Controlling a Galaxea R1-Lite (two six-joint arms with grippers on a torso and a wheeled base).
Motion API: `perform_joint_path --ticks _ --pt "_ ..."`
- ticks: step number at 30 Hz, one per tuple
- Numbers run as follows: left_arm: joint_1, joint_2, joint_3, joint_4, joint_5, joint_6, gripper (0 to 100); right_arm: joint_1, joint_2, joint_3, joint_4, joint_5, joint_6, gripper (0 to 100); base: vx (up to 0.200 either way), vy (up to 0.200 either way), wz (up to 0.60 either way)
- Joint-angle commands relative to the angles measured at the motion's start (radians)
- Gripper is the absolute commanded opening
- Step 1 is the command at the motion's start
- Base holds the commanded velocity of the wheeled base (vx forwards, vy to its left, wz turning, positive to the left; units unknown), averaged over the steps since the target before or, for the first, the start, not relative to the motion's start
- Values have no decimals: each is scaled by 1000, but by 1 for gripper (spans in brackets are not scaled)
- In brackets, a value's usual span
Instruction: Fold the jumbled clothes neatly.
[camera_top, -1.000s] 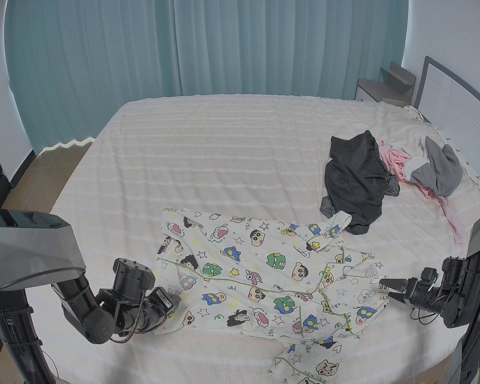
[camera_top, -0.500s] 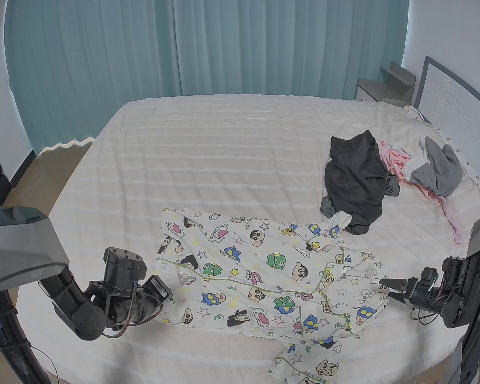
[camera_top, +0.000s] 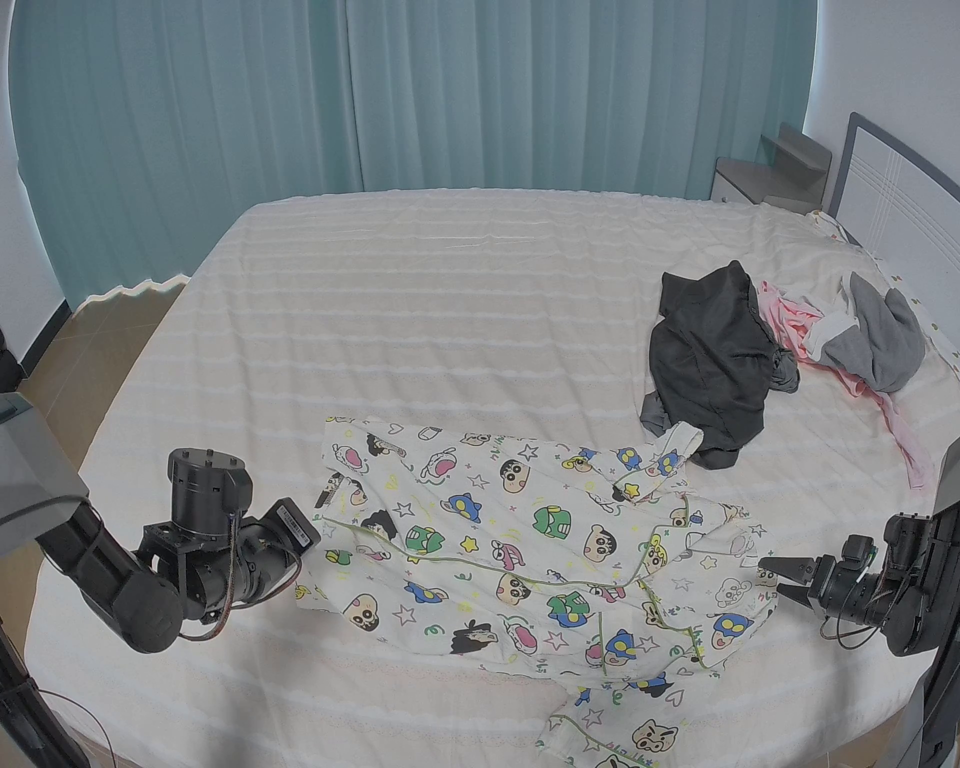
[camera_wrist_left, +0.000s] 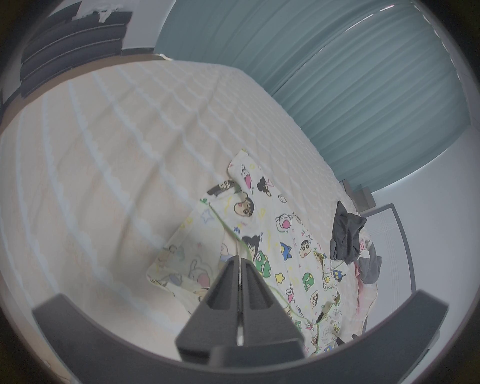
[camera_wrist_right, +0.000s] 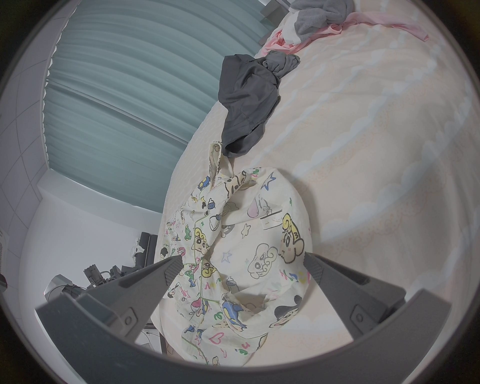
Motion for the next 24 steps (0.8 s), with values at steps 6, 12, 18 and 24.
perform_joint_path --ticks 6,12,18,24 --pt "89 83 -79 6 -10 98 0 -1 1 -2 -15 0 0 100 0 0 0" --pt "152 191 -124 0 -11 122 0 -1 1 -5 -15 0 0 100 0 0 0" --pt "209 253 -188 0 -11 122 0 -1 1 -3 -15 0 0 100 0 0 0" --pt "238 284 -205 1 -14 131 0 -1 1 -5 -15 0 0 100 0 0 0"
